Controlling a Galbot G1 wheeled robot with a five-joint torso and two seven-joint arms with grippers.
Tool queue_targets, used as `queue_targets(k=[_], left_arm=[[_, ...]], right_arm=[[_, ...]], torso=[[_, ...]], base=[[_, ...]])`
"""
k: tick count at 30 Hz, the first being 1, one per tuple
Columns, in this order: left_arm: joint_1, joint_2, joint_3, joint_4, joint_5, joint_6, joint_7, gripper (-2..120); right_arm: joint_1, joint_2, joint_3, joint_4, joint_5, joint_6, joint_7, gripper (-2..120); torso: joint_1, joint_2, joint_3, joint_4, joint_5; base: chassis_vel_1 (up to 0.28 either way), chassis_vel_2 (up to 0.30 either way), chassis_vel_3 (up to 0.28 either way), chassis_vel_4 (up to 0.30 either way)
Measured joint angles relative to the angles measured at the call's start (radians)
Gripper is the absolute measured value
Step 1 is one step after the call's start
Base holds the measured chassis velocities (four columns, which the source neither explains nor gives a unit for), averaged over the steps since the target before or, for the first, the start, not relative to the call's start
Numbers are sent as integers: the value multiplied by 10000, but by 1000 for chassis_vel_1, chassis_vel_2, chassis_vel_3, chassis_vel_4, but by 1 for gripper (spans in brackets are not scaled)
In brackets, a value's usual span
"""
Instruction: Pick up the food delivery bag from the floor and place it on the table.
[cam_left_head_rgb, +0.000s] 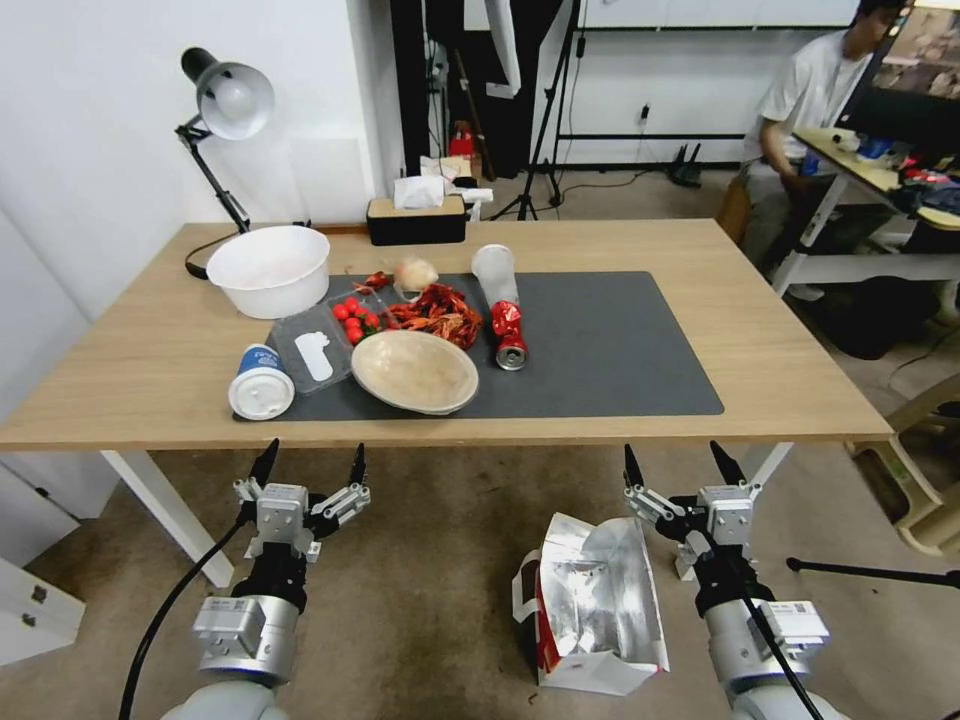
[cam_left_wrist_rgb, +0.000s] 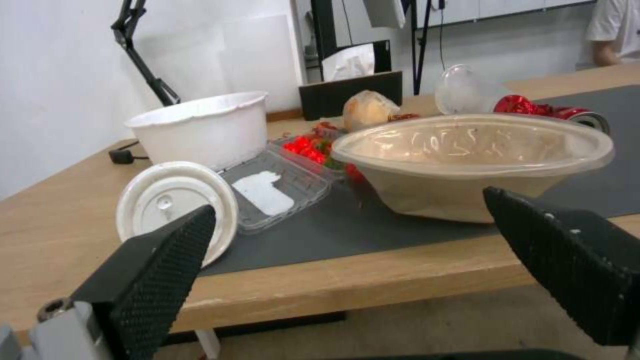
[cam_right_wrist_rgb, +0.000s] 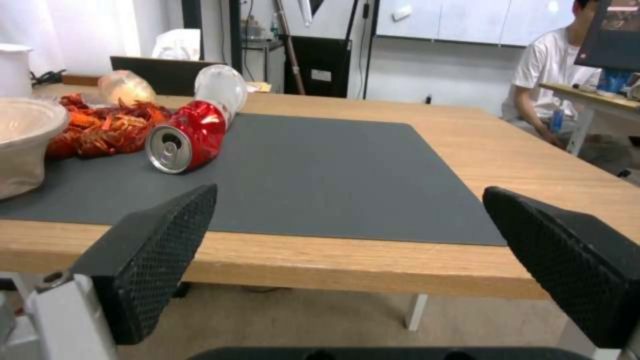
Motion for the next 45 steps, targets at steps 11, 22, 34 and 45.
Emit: queue_targets(k=[11,22,34,45], left_arm=[[0,0,0,0,0,0,0,100],[0,0,0,0,0,0,0,100],[-876,1249,708,-327,-2320,1685,-1960,100],[-1239,2062,1218,-581,-4011,2456,-3159,100]], right_arm=[[0,0,0,0,0,0,1,100],[0,0,0,0,0,0,0,100],[-297,390,267,1073,1258,-2392,-224,100],[-291,412,373,1181,1384,-2420,-298,100]], torso=[[0,0,0,0,0],[0,0,0,0,0],[0,0,0,-2,-4],[1,0,0,2,0]], base=[[0,0,0,0],[0,0,0,0],[0,0,0,0],[0,0,0,0]])
